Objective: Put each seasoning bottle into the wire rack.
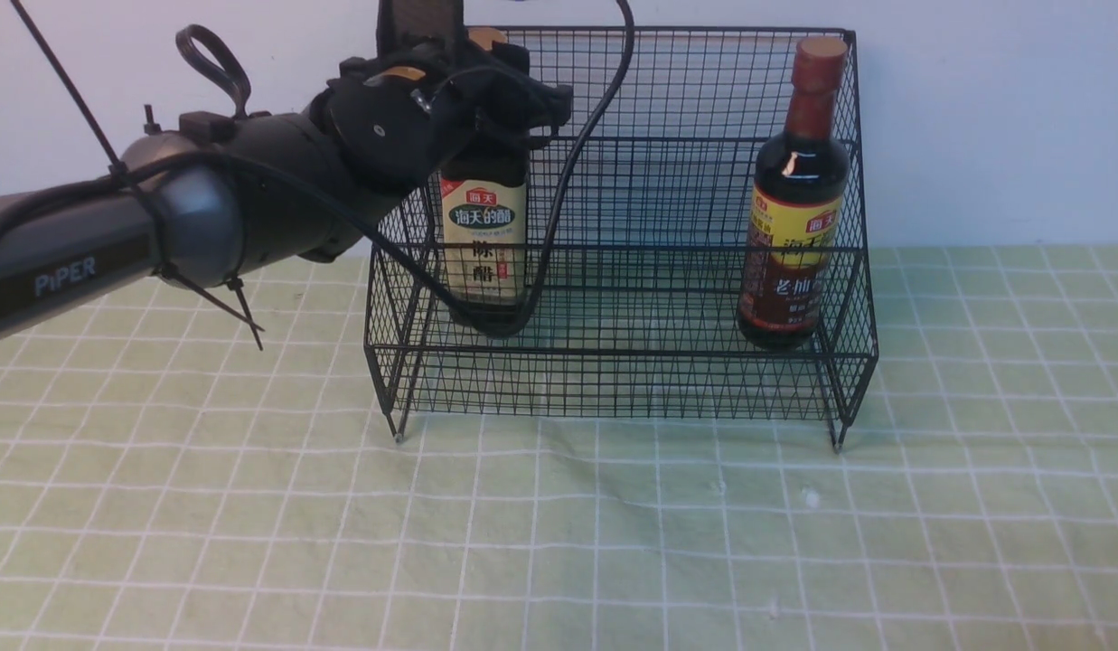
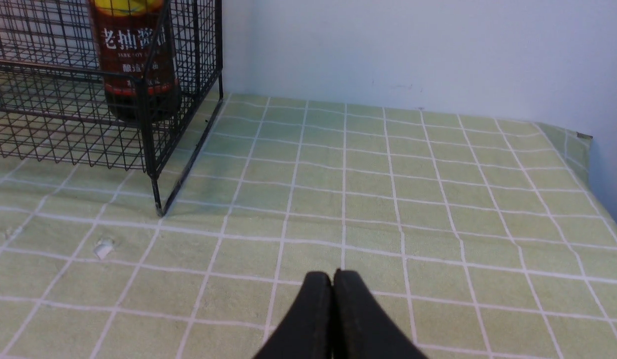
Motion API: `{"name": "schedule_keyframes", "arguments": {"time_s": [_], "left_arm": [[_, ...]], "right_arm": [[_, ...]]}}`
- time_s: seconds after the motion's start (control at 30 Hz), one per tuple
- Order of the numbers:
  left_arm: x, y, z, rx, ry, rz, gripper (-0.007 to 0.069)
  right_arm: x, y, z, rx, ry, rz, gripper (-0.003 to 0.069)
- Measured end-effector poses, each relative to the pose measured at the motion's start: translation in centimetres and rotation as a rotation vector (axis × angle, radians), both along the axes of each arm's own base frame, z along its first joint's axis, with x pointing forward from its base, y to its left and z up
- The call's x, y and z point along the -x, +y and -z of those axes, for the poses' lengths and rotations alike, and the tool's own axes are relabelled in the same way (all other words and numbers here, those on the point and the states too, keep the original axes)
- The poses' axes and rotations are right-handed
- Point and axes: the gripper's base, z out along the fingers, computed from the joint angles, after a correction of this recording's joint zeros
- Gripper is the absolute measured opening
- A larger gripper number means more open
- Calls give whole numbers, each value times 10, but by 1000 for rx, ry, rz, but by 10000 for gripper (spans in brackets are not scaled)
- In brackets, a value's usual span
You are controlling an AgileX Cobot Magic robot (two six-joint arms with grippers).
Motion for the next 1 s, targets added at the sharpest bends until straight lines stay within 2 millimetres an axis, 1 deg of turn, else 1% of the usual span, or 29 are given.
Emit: {"name": "schedule_keyframes", "arguments": {"time_s": [0.17,0.23,0.4,0.43,0.5,0.53,0.57,0.63,0.67,0.7,0.73,0.77,0.8,0.87,0.9,0.97,1.0], "left_arm": [[5,1,-9,20,6,11,360],[9,2,-18,18,-1,25,395],[20,4,-38,-14,-28,60,407],[20,4,-39,-19,-29,63,407],[30,6,-55,-12,-44,90,407],[31,6,-56,-17,-47,93,407],[38,8,-68,-11,-65,104,407],[48,11,-84,-9,-96,115,407],[52,12,-90,-9,-106,127,405],[53,13,-91,-11,-110,129,404],[64,15,-106,-32,-147,153,388],[65,16,-108,-39,-154,154,384],[74,18,-119,-64,-186,176,353],[87,21,-134,-96,-231,211,294],[97,22,-143,-117,-262,242,225],[107,24,-153,-121,-288,268,155],[114,25,-160,-116,-305,288,103]], "right_arm": [[0,0,0,0,0,0,-13],[0,0,0,0,0,0,-13],[0,0,0,0,0,0,-13],[0,0,0,0,0,0,-13],[0,0,0,0,0,0,-13],[0,0,0,0,0,0,-13],[0,0,0,0,0,0,-13],[0,0,0,0,0,0,-13],[0,0,0,0,0,0,-13],[0,0,0,0,0,0,-13],[0,0,0,0,0,0,-13],[0,0,0,0,0,0,-13],[0,0,0,0,0,0,-13],[0,0,0,0,0,0,-13],[0,0,0,0,0,0,-13],[0,0,0,0,0,0,-13],[0,0,0,0,0,0,-13]]}}
